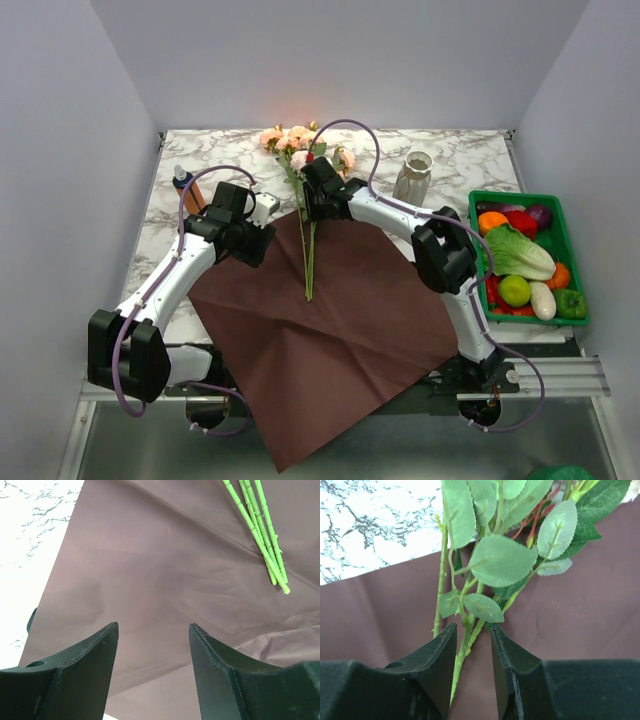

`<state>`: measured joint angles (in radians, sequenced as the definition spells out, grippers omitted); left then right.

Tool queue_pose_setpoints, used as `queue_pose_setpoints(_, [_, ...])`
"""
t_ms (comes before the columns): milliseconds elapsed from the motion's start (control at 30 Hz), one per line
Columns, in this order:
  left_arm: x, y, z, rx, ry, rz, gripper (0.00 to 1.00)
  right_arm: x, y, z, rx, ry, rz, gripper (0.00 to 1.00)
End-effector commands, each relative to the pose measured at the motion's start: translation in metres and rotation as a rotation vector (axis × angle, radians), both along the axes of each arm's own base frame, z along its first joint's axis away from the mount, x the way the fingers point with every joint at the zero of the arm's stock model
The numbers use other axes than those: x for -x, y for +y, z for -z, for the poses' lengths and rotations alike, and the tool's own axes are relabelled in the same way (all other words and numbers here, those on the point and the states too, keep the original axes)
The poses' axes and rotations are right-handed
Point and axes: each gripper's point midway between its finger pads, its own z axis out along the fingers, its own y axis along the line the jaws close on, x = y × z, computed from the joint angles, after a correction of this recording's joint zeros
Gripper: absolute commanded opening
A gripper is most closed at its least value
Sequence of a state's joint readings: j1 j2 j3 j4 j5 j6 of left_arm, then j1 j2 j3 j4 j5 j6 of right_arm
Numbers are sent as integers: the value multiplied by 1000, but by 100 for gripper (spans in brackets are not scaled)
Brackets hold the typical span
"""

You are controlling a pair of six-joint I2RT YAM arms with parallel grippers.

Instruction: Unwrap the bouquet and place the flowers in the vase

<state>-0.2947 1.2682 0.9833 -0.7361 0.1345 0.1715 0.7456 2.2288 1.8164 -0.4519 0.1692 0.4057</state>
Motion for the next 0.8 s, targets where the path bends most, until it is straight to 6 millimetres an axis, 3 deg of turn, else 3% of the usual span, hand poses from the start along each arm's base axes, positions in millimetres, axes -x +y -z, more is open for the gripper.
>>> queue_pose_setpoints(0, [-3,5,-6,-9,-32,-4,68,0,6,12,17,31,-40,41])
queue_pose_setpoints(367, [-6,12,-7,-42,-53,-7,68,1,9,23,18,63,-43,27])
queue_pose_setpoints(500, [-6,15,-7,-49,-64,-9,68,0,7,11,6,47,-30,12])
queue_pose_setpoints(633, [-8,19,-5,-59,-72,-16,68,-3,6,-33,-38,-28,-22,1])
queue_pose_setpoints(667, [-9,21,-4,-63,-68,-19,68,-4,5,-59,-70,-68,-21,1])
queue_pose_setpoints(733, [-11,21,-2,-60,-61,-24,68,-5,6,-84,-107,-113,-28,1])
queue_pose_setpoints(767, [-12,22,-3,-60,-62,-27,68,-3,5,-110,-139,-149,-30,1])
